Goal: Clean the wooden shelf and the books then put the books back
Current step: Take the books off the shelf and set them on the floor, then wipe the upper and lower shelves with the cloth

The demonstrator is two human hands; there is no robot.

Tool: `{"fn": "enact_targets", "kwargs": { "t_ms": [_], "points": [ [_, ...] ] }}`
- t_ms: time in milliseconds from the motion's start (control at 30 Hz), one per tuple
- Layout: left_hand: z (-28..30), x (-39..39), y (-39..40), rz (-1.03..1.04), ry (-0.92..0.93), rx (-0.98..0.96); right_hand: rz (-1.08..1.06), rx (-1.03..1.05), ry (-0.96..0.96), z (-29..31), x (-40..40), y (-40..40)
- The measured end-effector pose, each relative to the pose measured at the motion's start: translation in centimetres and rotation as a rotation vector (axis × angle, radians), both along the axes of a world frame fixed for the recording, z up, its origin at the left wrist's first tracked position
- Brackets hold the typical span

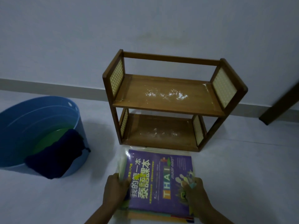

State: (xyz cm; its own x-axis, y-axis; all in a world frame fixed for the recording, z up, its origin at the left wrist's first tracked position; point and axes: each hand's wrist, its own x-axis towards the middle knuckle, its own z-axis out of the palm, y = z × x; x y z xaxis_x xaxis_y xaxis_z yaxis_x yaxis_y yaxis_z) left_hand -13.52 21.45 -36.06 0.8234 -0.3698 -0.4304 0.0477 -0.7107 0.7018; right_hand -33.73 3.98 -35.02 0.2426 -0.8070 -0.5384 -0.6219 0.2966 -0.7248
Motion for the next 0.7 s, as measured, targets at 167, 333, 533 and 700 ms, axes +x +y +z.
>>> {"fn": "enact_targets", "kwargs": {
  "t_ms": [167,333,533,700],
  "points": [
    [0.8,-0.2,-0.2,-0.163,-0.312,0.200,0.425,-0.351,0.542,0.9,0.9,-1.0],
    [6.2,2.2,1.3,-0.270,-0.566,0.155,0.755,-0.515,0.509,6.8,6.2,-0.7],
    [14.9,7.9,7.0,-0.182,-1.002,0.135,1.050,-0.636,0.185,13.3,16.4,5.0],
    [15.8,11.7,11.8,-0.230,-0.694,0.360,1.131,-0.708,0.002,17.7,22.6,11.1]
  ]
}}
